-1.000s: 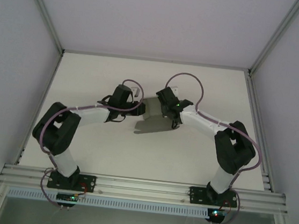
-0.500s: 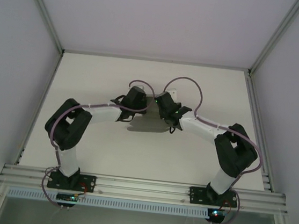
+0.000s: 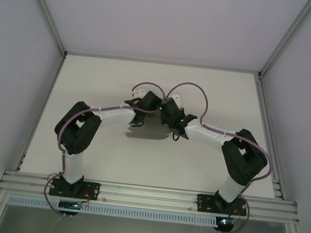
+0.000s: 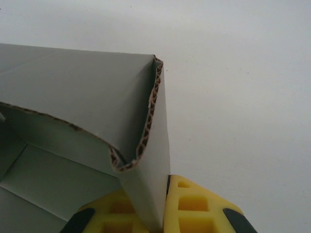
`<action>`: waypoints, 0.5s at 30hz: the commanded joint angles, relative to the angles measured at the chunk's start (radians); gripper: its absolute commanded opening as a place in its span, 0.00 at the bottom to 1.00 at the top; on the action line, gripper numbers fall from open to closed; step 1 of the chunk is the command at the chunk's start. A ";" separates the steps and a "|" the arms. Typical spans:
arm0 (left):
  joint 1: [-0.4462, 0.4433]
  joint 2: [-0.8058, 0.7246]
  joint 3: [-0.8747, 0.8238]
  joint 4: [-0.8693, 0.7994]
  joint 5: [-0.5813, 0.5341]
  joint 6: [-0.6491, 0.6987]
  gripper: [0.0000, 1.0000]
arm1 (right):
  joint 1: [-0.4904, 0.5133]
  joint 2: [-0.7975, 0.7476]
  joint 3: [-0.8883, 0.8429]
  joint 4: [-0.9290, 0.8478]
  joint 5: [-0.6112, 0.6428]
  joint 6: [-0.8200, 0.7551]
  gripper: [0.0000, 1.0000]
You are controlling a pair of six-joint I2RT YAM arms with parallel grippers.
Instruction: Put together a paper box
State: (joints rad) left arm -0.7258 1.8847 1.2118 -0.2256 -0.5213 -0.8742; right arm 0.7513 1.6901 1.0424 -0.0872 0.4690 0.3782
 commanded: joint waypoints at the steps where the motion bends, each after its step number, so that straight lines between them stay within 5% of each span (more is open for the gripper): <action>1: 0.080 0.027 -0.070 -0.098 -0.145 -0.026 0.05 | -0.017 -0.049 -0.030 -0.052 0.000 0.030 0.00; 10: 0.083 -0.096 -0.158 0.214 0.195 0.191 0.35 | -0.018 -0.041 -0.027 -0.027 -0.066 -0.025 0.00; 15: 0.084 -0.187 -0.212 0.284 0.345 0.245 0.60 | -0.024 -0.039 -0.013 -0.052 -0.078 -0.047 0.00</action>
State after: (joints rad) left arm -0.6495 1.7657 1.0168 -0.0208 -0.2905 -0.6895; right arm 0.7242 1.6863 1.0233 -0.1001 0.4225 0.3622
